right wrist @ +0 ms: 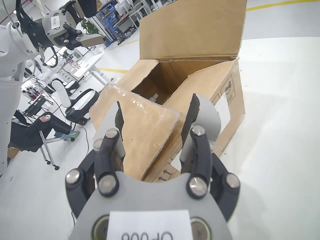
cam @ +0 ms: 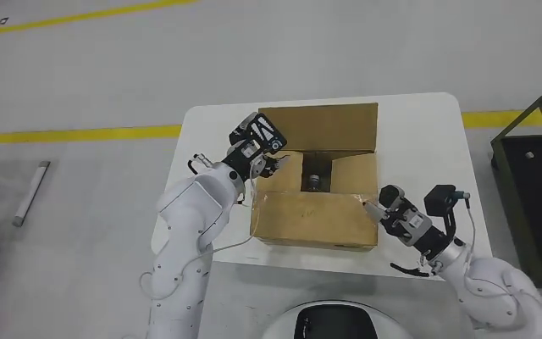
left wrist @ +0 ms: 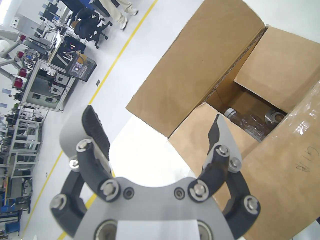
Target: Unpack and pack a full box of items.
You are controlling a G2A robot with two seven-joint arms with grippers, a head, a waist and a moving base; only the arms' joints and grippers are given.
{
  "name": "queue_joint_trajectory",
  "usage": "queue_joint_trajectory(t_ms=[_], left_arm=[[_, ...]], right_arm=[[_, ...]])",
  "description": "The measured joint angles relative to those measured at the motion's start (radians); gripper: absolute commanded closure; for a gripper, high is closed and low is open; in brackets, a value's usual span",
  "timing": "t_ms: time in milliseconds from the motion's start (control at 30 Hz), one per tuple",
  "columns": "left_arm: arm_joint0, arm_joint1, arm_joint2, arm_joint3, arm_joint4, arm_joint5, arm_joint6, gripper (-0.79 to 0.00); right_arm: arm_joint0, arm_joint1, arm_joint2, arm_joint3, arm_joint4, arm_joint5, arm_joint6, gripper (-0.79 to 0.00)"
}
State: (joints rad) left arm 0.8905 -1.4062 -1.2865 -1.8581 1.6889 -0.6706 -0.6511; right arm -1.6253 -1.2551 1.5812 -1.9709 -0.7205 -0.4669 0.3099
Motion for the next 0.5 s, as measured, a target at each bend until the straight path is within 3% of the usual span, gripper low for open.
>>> queue_joint_trajectory(t_ms=[233, 500], left_arm=[[0.0, 0.0, 0.0, 0.0, 0.0, 0.0, 0.0, -0.785], [0.0, 0.0, 0.0, 0.0, 0.0, 0.0, 0.0, -0.785]], right_arm=[[0.007, 0.004, -0.004, 0.004, 0.064, -0.006, 0.016, -0.443], [0.016, 0.01, 0.0, 0.002, 0.146, 0.0, 0.038, -0.268]])
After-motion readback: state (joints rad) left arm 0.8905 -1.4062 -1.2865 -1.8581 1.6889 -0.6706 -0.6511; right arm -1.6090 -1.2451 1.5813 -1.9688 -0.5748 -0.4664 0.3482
